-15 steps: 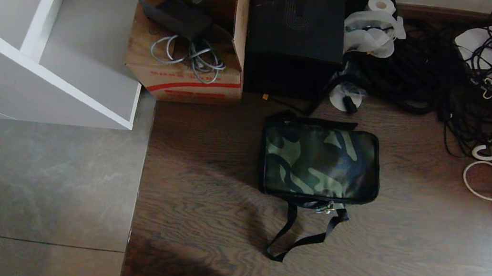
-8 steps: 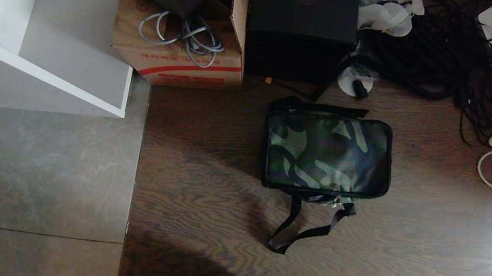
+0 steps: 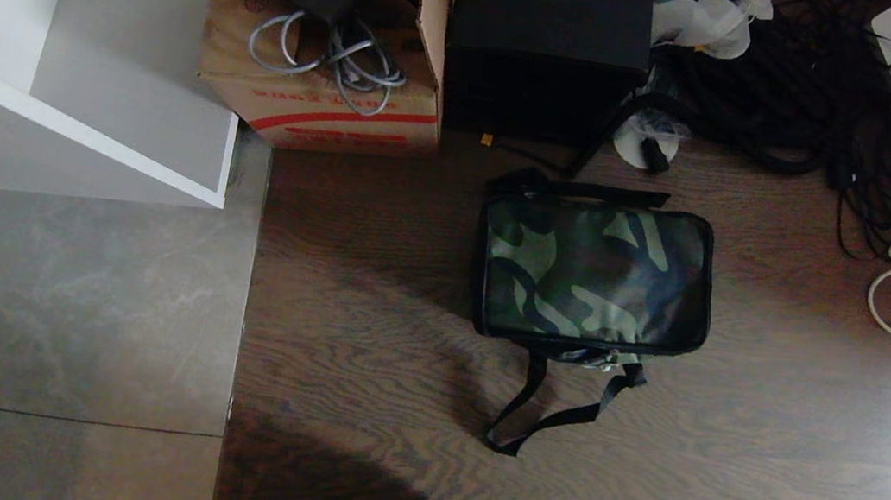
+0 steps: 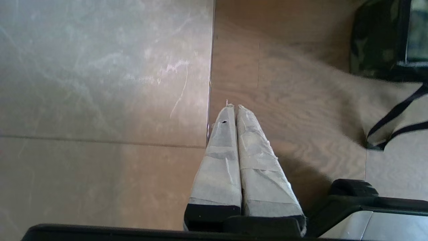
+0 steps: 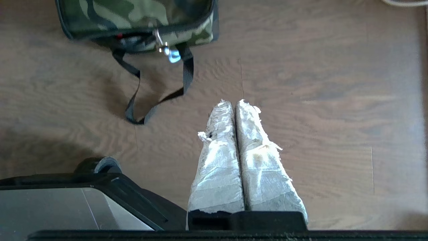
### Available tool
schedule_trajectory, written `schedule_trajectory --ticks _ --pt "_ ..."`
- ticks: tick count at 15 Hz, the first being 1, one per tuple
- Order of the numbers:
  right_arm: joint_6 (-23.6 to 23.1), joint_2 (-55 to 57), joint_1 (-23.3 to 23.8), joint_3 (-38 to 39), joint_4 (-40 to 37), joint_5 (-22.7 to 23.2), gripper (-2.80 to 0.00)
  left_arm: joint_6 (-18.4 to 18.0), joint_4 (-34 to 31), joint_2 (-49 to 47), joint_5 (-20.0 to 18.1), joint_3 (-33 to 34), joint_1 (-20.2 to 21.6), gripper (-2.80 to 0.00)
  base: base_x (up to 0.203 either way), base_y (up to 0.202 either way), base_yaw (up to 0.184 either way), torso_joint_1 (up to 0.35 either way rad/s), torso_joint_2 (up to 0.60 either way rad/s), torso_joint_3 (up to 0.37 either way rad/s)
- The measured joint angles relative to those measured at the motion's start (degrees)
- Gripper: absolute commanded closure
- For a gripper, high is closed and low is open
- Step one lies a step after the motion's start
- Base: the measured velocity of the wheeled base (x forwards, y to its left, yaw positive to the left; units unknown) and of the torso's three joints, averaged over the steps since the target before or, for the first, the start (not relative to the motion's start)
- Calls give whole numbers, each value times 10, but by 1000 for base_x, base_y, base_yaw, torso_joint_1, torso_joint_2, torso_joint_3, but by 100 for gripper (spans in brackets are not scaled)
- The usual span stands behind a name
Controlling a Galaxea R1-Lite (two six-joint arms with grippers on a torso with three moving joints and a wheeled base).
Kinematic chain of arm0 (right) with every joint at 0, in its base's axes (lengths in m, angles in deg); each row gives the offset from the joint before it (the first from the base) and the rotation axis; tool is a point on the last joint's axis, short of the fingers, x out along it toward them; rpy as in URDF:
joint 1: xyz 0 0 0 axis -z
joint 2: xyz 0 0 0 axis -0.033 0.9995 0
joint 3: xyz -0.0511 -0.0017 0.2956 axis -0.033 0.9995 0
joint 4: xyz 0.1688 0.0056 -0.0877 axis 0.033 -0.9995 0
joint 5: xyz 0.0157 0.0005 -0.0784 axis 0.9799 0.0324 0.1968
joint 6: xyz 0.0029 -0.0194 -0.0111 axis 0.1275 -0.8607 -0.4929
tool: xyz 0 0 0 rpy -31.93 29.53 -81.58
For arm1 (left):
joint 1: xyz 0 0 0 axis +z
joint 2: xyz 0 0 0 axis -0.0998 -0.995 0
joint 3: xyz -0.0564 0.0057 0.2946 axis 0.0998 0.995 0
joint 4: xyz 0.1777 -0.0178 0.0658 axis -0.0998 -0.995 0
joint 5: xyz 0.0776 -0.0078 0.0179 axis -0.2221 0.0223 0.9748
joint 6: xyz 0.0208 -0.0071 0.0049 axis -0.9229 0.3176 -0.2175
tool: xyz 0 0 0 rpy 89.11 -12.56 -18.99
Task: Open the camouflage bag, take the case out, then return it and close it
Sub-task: Open the top of the storage box
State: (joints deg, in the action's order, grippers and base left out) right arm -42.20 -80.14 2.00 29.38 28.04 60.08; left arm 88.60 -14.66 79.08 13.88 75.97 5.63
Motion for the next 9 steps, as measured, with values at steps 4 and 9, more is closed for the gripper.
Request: schedule_trajectory --ticks 4,9 --pt "0 0 -1 0 -1 0 0 -1 0 0 0 0 0 0 -83 0 0 2 2 3" --pt "0 0 0 0 0 0 0 -1 0 0 0 0 0 0 0 0 0 0 0 0"
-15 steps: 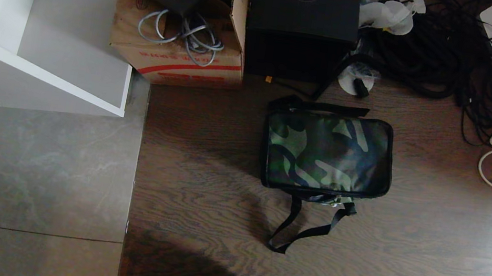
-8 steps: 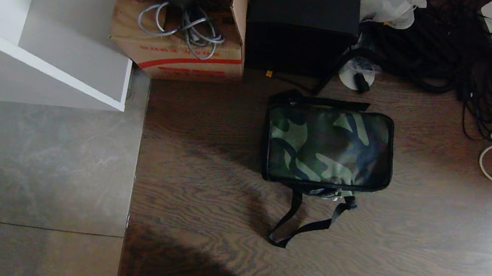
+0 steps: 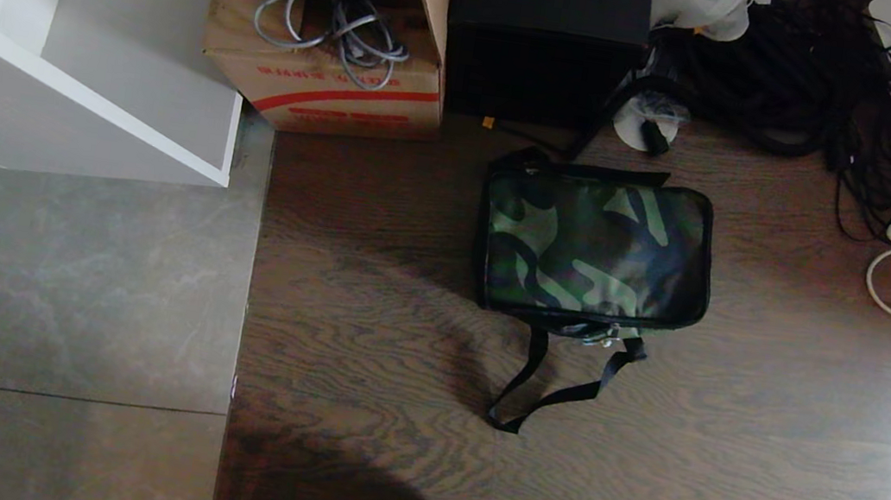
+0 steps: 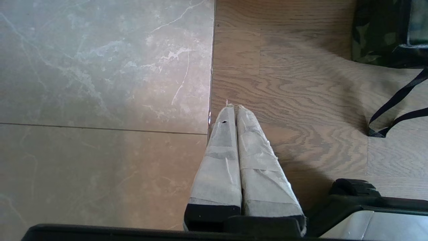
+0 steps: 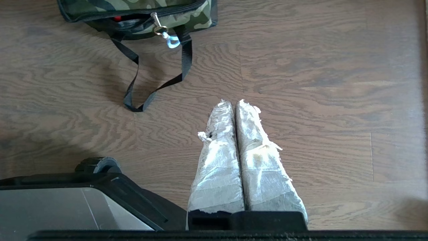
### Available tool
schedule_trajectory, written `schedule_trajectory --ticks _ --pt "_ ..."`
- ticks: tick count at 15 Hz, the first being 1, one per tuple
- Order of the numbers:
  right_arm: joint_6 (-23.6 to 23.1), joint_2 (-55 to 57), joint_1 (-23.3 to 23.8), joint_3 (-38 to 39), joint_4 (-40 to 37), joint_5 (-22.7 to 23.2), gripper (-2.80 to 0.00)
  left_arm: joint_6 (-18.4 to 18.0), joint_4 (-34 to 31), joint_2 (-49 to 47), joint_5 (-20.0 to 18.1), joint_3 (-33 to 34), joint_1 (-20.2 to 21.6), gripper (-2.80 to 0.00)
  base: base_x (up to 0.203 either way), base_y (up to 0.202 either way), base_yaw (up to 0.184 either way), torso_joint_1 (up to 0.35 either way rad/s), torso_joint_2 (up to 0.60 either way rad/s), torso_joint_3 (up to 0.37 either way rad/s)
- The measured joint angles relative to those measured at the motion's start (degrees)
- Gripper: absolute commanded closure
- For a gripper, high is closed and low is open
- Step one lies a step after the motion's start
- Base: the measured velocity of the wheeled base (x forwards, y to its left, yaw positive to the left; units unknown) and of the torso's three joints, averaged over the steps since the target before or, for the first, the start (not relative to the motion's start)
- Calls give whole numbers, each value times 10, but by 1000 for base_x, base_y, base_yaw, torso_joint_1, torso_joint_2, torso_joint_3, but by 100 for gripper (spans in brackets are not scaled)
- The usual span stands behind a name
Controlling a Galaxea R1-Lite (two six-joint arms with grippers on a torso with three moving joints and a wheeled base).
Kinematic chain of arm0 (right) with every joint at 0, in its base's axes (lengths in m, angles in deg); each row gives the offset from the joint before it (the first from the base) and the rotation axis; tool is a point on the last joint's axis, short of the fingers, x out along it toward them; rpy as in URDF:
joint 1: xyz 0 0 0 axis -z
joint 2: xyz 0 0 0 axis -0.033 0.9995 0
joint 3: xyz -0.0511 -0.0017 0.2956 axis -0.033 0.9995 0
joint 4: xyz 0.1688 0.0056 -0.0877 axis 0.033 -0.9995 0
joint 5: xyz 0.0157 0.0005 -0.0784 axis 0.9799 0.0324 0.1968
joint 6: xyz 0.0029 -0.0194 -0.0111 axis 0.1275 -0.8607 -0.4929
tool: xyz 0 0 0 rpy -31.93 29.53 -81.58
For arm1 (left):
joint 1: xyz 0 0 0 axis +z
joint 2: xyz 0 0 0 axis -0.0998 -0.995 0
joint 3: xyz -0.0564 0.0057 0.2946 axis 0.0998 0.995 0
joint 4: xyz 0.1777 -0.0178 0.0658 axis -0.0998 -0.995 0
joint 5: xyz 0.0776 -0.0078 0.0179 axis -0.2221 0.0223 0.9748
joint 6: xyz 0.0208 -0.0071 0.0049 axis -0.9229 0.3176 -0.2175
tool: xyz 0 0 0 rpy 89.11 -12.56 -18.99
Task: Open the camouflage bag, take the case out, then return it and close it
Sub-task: Open the top of the storage box
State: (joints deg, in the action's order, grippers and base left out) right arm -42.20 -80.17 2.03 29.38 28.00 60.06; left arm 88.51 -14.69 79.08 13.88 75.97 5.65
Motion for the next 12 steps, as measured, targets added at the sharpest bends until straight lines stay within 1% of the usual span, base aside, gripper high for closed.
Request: schedule_trajectory --ticks 9,10,12 --pt "-6 0 0 0 1 1 0 1 0 0 0 0 0 0 0 0 0 0 0 0" --pt "-6 0 0 0 1 1 0 2 0 0 0 0 0 0 -83 50 -3 6 -1 2" --pt "-7 0 -1 0 1 1 0 2 -1 0 0 0 0 0 -158 71 2 4 1 2"
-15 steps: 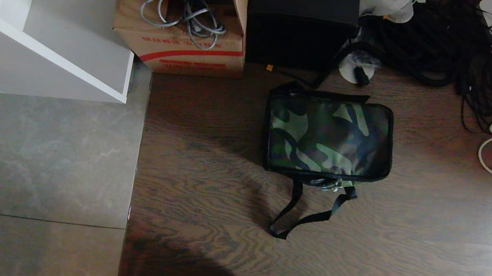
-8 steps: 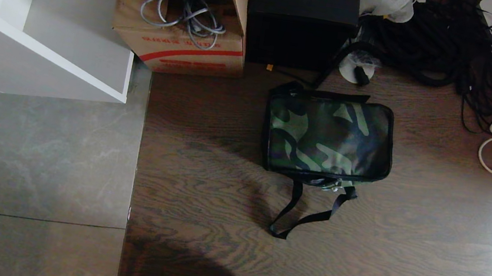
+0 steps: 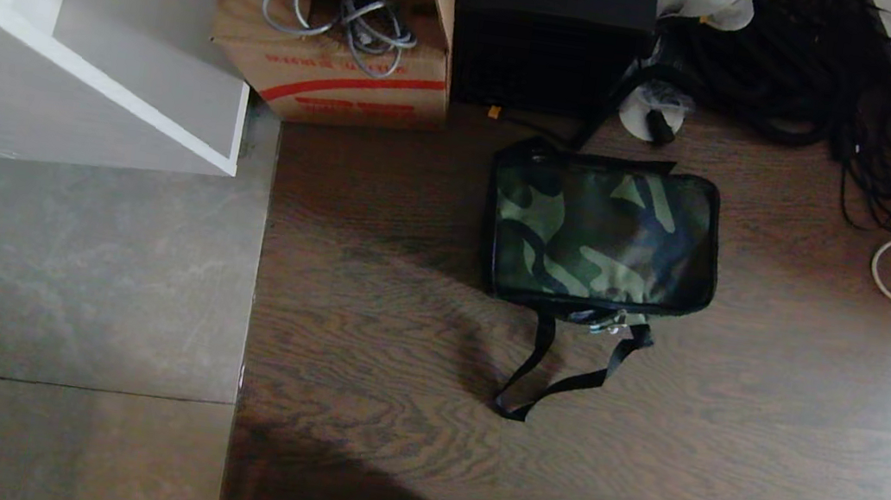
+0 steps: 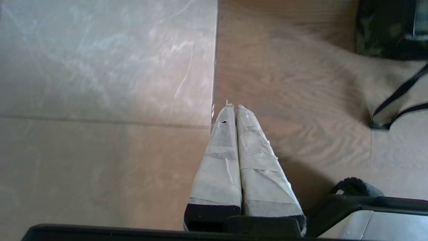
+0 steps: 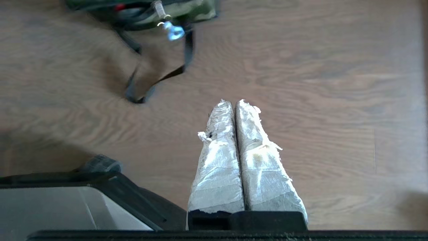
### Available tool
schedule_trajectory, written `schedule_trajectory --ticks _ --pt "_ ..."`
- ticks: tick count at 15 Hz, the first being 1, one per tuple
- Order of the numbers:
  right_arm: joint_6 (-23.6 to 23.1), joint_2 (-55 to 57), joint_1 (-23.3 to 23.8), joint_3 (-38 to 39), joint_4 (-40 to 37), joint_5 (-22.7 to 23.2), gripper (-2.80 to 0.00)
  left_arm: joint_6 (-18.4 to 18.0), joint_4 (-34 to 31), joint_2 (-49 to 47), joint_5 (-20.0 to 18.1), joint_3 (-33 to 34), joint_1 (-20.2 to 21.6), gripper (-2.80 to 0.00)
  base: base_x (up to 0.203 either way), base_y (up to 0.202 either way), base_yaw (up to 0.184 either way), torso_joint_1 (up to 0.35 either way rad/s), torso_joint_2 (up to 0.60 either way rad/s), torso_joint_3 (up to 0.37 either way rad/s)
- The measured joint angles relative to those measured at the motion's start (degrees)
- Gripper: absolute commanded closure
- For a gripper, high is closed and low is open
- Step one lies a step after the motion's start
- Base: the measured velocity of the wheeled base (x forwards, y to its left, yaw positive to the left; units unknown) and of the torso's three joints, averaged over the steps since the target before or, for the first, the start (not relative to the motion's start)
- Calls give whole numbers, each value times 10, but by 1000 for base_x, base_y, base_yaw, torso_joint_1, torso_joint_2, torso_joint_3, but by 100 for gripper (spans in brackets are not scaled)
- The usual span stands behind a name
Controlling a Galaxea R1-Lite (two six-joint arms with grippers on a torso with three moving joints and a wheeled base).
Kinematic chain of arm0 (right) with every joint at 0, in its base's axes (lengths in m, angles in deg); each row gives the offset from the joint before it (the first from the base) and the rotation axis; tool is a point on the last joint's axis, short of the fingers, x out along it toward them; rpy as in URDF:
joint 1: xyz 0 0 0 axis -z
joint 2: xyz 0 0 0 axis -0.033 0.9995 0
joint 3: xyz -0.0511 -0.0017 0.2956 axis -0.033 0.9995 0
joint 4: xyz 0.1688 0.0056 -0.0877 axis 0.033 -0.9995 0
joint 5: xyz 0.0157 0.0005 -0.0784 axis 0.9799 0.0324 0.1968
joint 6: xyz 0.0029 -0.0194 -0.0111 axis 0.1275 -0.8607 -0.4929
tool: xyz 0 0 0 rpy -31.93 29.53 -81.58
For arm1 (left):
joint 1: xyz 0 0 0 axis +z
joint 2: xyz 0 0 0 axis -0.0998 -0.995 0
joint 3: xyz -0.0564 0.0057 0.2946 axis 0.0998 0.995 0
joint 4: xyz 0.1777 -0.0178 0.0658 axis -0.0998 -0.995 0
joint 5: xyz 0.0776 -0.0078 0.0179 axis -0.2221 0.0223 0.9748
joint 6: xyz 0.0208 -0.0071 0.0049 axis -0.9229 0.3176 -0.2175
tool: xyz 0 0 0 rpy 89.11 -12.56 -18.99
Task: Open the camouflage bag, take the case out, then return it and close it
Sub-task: Open the top of the storage box
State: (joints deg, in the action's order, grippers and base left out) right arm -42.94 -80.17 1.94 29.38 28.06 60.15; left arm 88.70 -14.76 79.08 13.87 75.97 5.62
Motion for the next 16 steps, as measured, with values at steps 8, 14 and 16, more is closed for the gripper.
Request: schedule_trajectory --ticks 8,14,16 --pt "3 1 0 -37 -30 5 0 -3 1 0 0 0 0 0 -13 2 1 0 1 0" --pt "84 160 1 -325 -248 38 0 -3 1 0 0 0 0 0 0 0 0 0 0 0" --pt "106 269 1 -387 -274 81 0 -3 1 0 0 0 0 0 0 0 0 0 0 0"
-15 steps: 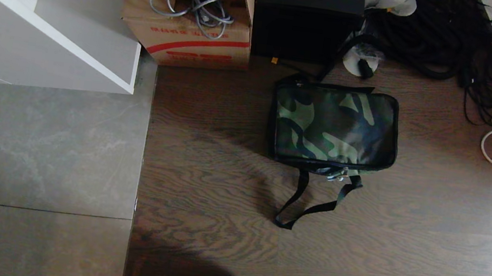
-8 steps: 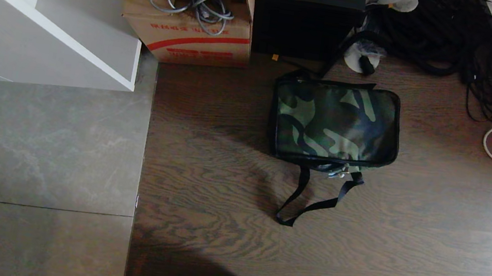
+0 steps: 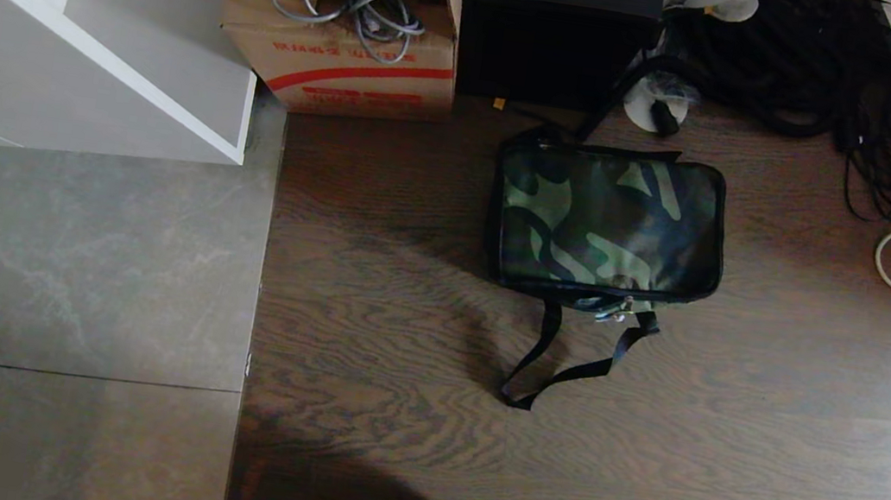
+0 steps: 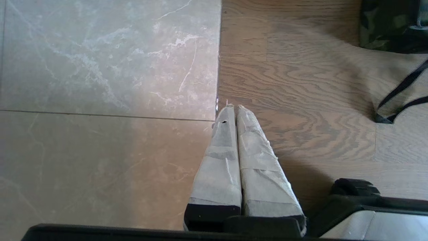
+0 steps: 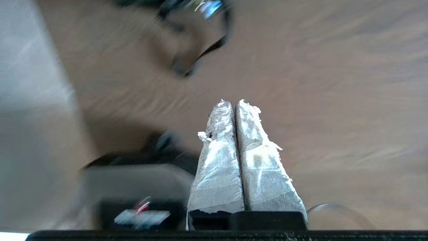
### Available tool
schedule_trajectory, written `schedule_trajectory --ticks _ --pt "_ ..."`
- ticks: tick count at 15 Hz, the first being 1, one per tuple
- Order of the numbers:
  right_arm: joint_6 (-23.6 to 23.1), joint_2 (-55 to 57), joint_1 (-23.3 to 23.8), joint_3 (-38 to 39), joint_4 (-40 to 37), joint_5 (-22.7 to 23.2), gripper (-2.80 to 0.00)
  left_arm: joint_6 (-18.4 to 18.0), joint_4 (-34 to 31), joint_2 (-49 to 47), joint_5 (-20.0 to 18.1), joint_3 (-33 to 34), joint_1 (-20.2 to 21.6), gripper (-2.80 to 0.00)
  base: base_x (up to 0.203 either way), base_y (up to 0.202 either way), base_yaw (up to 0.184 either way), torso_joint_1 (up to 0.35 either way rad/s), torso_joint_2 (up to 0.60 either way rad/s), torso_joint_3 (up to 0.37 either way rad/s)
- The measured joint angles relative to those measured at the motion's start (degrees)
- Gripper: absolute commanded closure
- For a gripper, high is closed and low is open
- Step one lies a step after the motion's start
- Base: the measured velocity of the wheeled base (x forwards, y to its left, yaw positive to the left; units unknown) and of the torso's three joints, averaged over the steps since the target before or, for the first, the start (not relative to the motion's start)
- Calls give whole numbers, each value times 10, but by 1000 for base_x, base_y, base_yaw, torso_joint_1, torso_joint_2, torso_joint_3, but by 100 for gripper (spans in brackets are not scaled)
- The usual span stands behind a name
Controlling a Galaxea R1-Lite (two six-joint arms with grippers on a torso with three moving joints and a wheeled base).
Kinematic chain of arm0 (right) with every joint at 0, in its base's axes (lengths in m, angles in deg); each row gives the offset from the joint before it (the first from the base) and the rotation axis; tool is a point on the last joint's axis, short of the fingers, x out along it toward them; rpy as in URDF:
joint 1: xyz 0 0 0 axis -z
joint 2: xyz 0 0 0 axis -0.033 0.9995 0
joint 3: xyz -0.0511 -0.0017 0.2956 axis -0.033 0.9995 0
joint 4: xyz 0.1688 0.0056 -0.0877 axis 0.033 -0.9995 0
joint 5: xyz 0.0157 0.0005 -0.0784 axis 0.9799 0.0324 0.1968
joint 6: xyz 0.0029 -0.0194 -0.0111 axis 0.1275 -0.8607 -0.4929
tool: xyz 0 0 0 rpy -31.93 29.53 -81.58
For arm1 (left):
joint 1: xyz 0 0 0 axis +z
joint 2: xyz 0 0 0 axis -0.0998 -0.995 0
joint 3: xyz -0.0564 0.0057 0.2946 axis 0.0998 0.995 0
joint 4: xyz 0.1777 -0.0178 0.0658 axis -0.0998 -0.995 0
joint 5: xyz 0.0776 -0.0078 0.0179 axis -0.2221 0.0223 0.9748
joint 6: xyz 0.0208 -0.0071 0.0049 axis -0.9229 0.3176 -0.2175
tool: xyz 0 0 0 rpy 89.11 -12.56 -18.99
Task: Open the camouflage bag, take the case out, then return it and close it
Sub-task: Open the top of the storage box
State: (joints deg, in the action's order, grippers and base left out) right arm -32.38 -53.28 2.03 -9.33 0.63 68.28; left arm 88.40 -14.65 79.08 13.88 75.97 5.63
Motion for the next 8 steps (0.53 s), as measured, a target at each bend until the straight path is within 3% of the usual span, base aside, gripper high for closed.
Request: schedule_trajectory --ticks 4,8 --pt "19 206 0 -9 97 81 0 0 0 0 0 0 0 0 0 0 0 0 0 0" --pt "26 396 -10 77 329 99 0 0 0 0 0 0 0 0 0 0 0 0 0 0"
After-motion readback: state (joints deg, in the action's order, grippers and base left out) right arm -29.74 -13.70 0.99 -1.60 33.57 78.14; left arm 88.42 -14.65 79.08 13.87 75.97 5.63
